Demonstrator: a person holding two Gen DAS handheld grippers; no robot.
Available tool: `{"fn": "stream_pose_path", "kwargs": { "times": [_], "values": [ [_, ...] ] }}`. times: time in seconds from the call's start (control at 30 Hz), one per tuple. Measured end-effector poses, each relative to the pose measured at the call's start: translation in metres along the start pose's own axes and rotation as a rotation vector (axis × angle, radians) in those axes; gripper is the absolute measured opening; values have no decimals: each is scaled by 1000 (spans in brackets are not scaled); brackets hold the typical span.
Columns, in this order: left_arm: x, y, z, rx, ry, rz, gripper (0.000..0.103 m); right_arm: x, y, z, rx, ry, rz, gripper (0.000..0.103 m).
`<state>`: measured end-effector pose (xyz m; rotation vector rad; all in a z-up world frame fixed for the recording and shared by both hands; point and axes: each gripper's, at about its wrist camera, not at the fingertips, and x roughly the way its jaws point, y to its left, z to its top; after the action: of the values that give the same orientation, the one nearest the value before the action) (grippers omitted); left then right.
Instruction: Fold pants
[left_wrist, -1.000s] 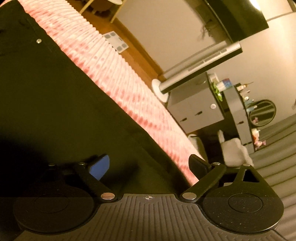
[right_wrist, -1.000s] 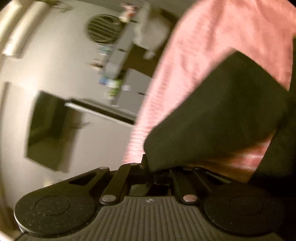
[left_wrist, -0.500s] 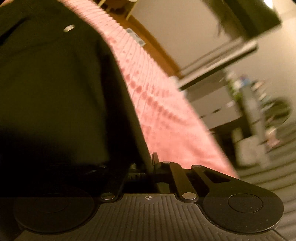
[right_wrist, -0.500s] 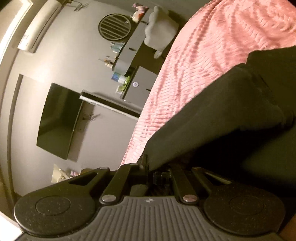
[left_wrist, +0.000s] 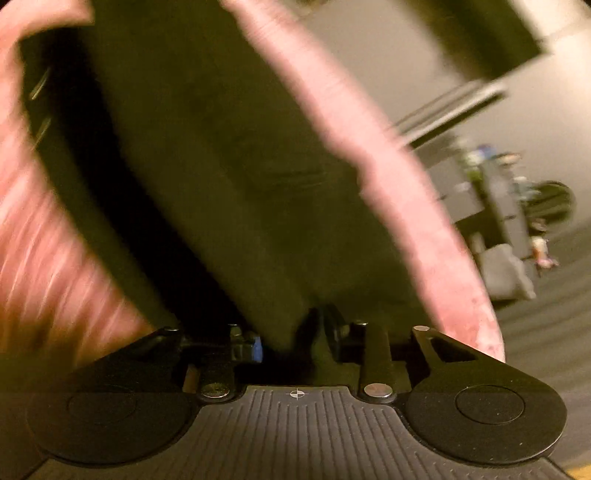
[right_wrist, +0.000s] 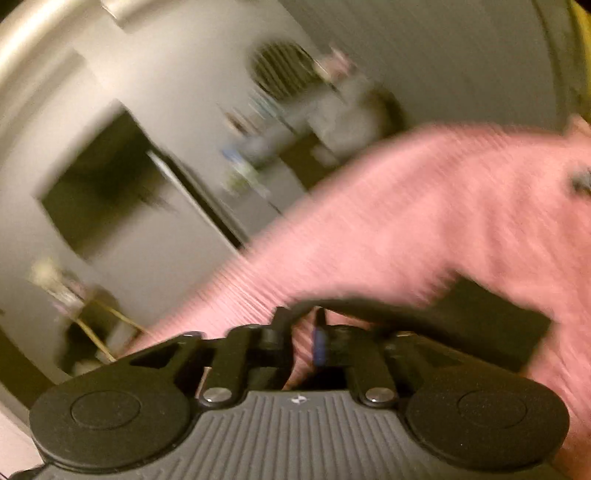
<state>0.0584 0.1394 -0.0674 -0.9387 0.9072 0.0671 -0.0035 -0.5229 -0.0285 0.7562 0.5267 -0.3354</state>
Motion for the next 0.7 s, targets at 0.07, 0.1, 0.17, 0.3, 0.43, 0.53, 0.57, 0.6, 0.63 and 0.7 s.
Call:
{"fn": "stream_pose_path", "kwargs": {
  "times": [0.07, 0.1, 0.17, 0.3, 0.43, 0.53, 0.57, 0.6, 0.63, 0.7],
  "values": [
    [-1, 16, 1, -88, 39, -16, 59, 10, -32, -15, 130, 60, -37, 38],
    [-5, 19, 3, -112, 25, -34, 61, 10, -43, -21, 181, 48, -10, 38],
    [-14, 20, 13, -137, 5, -27, 70, 7, -52, -23, 245, 11, 43, 45],
    [-30, 24, 18, -193, -7, -19, 72, 10, -62, -11, 328, -49, 108, 66],
    [-43, 27, 22, -207, -13, -12, 72, 15, -73, 2, 387, -89, 147, 67],
    [-52, 22, 33, -202, -59, 0, 73, 16, -69, 6, 382, -107, 131, 48],
    [-57, 17, 35, -187, -88, -1, 73, 16, -67, 9, 370, -95, 109, 34],
    [-63, 13, 37, -171, -108, -6, 74, 17, -61, 16, 332, -85, 69, 5],
    [-68, 6, 39, -152, -130, -9, 75, 14, -53, 21, 282, -88, 45, 4],
    [-73, -12, 41, -91, -167, -29, 80, -6, -31, 32, 168, -153, 96, 4]
  ]
}}
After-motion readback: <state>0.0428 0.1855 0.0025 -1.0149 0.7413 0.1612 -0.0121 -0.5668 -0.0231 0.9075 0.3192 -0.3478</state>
